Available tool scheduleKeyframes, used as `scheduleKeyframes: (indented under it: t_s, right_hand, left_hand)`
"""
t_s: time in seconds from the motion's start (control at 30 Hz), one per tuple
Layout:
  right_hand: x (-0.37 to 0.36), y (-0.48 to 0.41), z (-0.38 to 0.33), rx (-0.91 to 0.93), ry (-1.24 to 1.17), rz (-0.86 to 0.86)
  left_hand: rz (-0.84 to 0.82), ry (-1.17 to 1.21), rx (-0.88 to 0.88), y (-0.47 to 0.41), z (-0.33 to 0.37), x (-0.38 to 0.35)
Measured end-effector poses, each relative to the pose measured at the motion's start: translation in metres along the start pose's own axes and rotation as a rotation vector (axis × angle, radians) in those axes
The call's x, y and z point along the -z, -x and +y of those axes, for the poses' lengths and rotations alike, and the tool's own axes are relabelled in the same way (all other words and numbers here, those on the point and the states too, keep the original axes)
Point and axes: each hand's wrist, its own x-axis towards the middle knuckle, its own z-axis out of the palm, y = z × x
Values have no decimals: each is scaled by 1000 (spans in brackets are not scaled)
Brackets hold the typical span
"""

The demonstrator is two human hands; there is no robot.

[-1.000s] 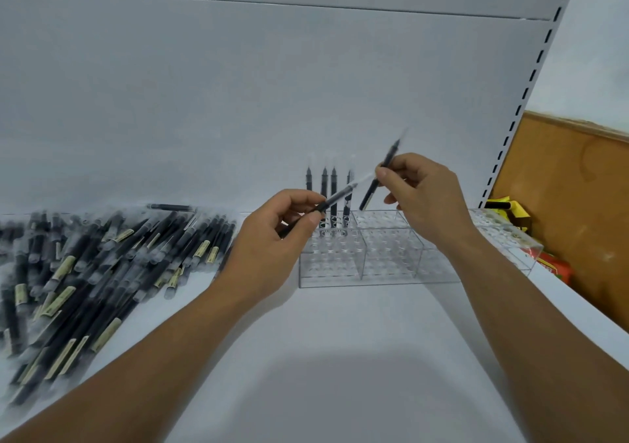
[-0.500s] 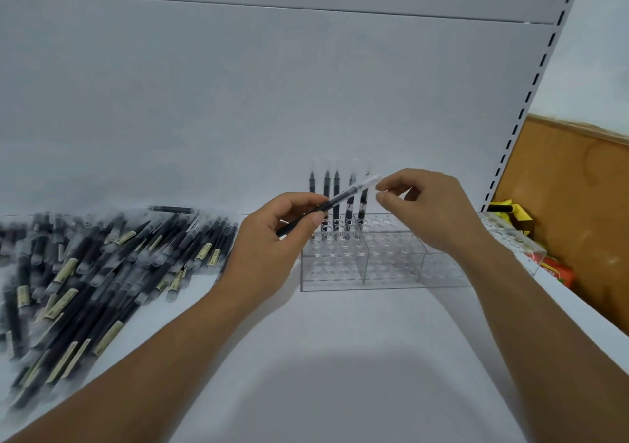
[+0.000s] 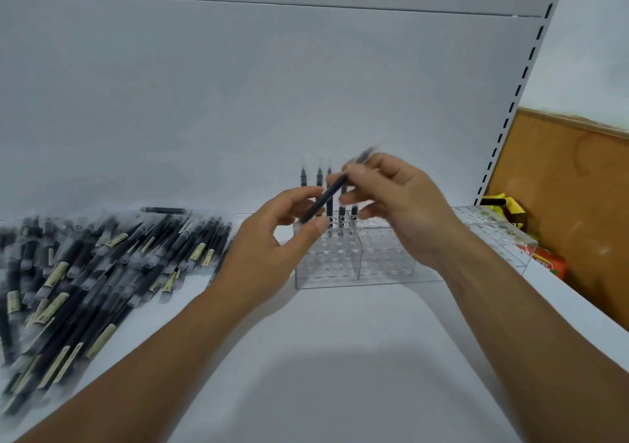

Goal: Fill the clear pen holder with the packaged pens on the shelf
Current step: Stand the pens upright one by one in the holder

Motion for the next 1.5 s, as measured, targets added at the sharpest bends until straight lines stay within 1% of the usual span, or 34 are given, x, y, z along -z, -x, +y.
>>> scheduleKeyframes:
  t_s: [0.07, 0.13, 0.17, 0.23, 0.37, 0.63, 0.9, 1.0, 1.1, 1.23, 1.3, 1.33, 1.4, 1.43, 1.5]
  right_hand:
    - [12, -4, -6, 51, -58, 186]
    - [25, -7, -7, 93, -16, 388]
    - [31, -8, -5, 108, 41, 462]
    - [37, -10, 2, 125, 186, 512]
    - [36, -15, 19, 124, 447, 430]
    - [31, -23, 33, 84, 801, 294]
    - [29, -34, 31, 12, 1034, 210]
    - [29, -35, 34, -24, 1041, 185]
    - [28, -34, 32, -18, 1022, 187]
    - [26, -25, 28, -24, 1079, 165]
    - [25, -18, 23, -20, 1084, 195]
    - [26, -15, 20, -4, 1072, 233]
    - [22, -7, 11, 48, 1056, 273]
    - [18, -3, 6, 70, 1059, 257]
    - [2, 4, -8, 99, 1059, 173]
  left_hand:
    - [-121, -173, 34, 3, -2, 1]
    - [-244, -292, 28, 5, -4, 0]
    - [-284, -329, 25, 5, -4, -1]
    - [-324, -385, 19, 6, -5, -2]
    - [-353, -427, 26, 7, -5, -3]
    - [-329, -405, -5, 7, -4, -4]
    - [-313, -410, -23, 7, -6, -5]
    - [-314, -404, -31, 6, -7, -5]
    - [-316, -416, -32, 4, -9, -4]
    - [-327, -435, -19, 1, -4, -3]
    - [-319, -408, -1, 3, -2, -1]
    - [-298, -379, 16, 4, -2, 1]
    - [-194, -350, 42, 7, -2, 10]
    - [-125, -372, 54, 7, -1, 18]
    - [-17, -480, 79, 7, 2, 41]
